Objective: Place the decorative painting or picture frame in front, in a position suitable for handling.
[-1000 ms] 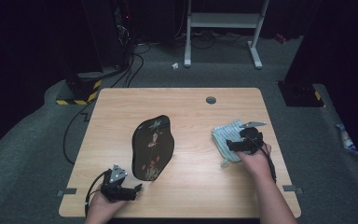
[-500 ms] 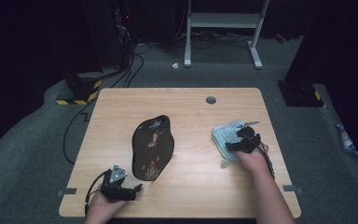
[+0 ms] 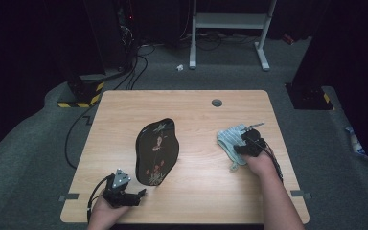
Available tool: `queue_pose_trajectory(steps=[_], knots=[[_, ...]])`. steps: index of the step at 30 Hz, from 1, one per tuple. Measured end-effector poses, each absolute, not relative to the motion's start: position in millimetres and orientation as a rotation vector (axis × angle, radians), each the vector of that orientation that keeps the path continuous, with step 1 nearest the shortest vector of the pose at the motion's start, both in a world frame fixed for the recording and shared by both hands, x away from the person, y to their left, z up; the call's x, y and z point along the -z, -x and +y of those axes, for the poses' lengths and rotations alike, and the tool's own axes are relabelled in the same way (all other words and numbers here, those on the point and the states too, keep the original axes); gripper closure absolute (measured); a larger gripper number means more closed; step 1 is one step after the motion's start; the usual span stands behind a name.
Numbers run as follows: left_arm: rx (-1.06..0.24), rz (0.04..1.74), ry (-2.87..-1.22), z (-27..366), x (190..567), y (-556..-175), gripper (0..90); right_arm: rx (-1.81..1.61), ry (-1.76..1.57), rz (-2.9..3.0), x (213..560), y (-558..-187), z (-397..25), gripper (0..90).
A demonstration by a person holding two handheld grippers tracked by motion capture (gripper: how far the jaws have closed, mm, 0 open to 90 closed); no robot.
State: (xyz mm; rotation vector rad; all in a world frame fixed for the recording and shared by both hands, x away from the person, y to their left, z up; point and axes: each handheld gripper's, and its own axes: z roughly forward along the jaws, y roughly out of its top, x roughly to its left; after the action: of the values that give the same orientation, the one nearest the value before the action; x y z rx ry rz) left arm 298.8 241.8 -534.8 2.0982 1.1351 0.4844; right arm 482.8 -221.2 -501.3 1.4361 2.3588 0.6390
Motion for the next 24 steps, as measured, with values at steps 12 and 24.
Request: queue_pose_trajectory(steps=[12, 24], knots=[[-0.487, 1.139, -2.095, 241.8, 534.8, -298.8, 7.6, -0.646, -1.398, 2.307, 502.2, -474.5, -215.0, 71.5], [-0.495, 1.148, -2.088, 241.4, 534.7, -297.3, 8.6, -0.76, -1.368, 2.211, 476.6, -458.7, -220.3, 73.6]])
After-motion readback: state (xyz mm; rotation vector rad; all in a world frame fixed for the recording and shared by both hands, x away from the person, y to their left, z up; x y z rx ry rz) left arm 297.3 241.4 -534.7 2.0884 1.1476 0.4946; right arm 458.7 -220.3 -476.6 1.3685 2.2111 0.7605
